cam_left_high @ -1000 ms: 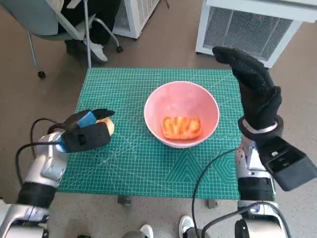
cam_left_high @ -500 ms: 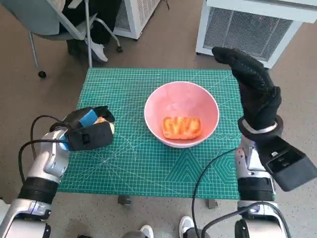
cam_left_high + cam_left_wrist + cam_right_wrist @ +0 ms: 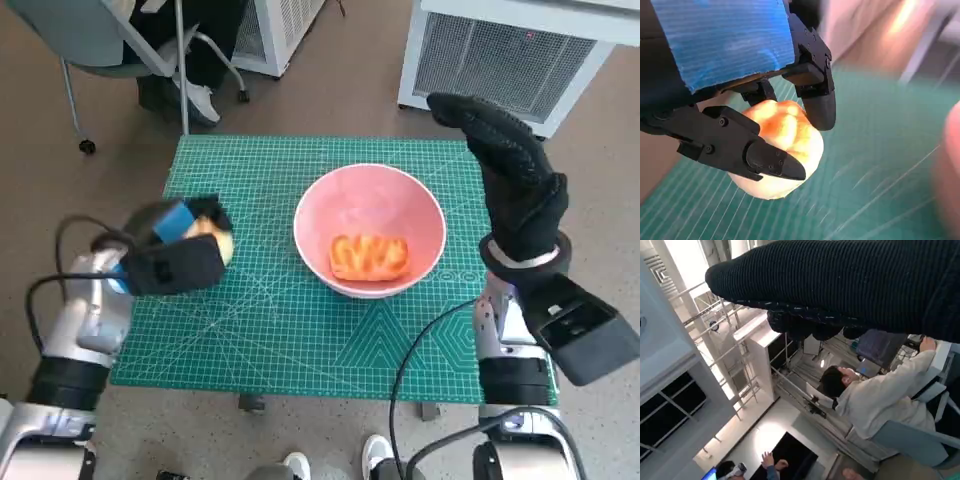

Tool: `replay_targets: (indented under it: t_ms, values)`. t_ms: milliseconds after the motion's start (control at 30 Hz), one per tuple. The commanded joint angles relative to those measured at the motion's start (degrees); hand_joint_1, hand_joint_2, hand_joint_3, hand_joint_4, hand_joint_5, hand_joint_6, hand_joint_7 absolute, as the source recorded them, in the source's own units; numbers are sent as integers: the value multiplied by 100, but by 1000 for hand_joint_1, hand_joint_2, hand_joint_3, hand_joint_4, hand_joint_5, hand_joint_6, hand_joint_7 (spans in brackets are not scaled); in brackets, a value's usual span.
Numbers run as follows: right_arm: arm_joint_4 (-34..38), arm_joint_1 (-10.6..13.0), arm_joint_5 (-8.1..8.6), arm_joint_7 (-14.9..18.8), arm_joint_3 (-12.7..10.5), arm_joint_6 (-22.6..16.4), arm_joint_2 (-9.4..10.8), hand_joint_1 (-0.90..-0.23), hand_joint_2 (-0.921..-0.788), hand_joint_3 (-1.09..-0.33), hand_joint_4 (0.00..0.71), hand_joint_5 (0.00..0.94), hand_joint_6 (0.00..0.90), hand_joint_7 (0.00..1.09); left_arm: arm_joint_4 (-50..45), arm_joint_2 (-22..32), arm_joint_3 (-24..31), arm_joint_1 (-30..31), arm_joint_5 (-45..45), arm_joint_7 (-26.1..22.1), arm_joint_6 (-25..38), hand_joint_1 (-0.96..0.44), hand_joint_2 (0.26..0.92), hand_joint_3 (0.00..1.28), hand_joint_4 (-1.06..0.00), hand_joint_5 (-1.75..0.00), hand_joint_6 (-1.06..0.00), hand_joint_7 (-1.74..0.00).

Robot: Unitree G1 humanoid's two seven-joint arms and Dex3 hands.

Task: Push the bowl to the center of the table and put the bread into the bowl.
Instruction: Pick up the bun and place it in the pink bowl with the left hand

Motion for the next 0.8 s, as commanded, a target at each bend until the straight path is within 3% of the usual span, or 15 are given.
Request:
replay_targets:
  t_ms: [33, 467, 800]
  values:
    - [29, 102, 32, 62, -3, 41, 10, -610, -921, -792, -1, 522, -1, 682, -627, -11, 196, -260, -111, 168, -242, 1, 920, 99, -673, -1108, -571, -1294]
    - [4, 72, 16, 34, -2, 32, 25, -601, -921, -786, -1, 524, -1, 676, -1276, -677, -182, -1191, 48, 183, -413, 0, 920, 97, -658, -1150, -585, -1260]
    - [136, 64, -14, 60, -4, -89, 30, -606, -921, -768, -1, 527, -1, 668, -467, -1262, -797, -1757, 257, 297, -909, 0, 920, 117, -649, -1136, -553, -1313]
